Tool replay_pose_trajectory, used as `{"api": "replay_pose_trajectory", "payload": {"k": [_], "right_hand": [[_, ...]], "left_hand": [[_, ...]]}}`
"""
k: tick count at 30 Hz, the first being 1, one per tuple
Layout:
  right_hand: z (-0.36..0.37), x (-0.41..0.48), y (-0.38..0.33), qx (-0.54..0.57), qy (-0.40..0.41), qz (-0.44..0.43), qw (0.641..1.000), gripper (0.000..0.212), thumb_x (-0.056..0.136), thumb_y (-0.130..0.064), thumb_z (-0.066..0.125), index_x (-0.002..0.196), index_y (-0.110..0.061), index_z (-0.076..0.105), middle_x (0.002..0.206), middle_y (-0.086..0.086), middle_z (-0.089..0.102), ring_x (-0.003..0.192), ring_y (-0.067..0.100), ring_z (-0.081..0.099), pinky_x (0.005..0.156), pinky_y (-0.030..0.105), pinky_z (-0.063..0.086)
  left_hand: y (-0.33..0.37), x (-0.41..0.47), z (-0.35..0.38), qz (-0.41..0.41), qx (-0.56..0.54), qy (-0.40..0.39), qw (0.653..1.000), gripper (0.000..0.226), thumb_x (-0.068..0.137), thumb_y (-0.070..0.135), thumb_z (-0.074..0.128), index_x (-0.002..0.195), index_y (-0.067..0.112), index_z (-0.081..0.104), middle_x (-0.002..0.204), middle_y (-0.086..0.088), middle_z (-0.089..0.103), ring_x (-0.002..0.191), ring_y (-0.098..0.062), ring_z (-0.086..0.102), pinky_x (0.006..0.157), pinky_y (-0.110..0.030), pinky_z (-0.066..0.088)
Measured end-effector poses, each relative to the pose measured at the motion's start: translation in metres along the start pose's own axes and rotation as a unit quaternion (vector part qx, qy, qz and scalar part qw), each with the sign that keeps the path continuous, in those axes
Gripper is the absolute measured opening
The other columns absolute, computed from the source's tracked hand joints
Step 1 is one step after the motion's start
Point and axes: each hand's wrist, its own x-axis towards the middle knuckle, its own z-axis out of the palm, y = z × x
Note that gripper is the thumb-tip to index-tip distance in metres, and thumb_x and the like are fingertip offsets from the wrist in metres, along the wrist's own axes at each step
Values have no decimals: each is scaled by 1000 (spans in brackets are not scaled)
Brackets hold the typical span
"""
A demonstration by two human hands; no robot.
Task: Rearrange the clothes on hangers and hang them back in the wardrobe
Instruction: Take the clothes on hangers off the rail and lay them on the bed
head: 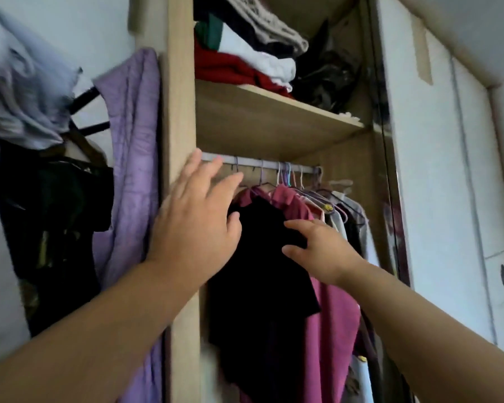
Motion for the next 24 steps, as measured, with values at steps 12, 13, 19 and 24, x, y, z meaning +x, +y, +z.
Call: {"api": "replay_pose_trajectory", "payload": {"k": [12,13,19,24], "right_hand": [[37,138,50,23,-78,-57,995,57,88,-29,59,137,-8,41,134,16,49,123,28,47,100,27,36],[42,147,51,21,-78,-56,995,61,89,-24,58,143,-6,33,141,16,42,130,28,40,104,25,31],[69,189,53,20,-60,-25,998,48,92,-8,45,138,-1,34,132,21,47,120,33,48,99,32,39],[79,210,47,54,-55,-8,997,33,93,-8,41,124,-9,53,121,16,59,109,32,58,92,39,46]], "left_hand": [[-5,39,3,-187,107,110,970,73,77,4,59,143,-3,29,146,-24,32,133,-32,30,107,-27,24],[-3,39,3,-195,105,117,968,73,76,4,60,143,-1,30,144,-22,36,131,-30,32,105,-28,24],[-7,45,4,-194,128,118,965,81,73,6,65,146,6,30,146,-16,35,133,-22,29,107,-15,14],[-10,43,5,-177,156,124,964,79,72,5,66,144,4,34,145,-17,38,129,-16,27,98,3,2]]}}
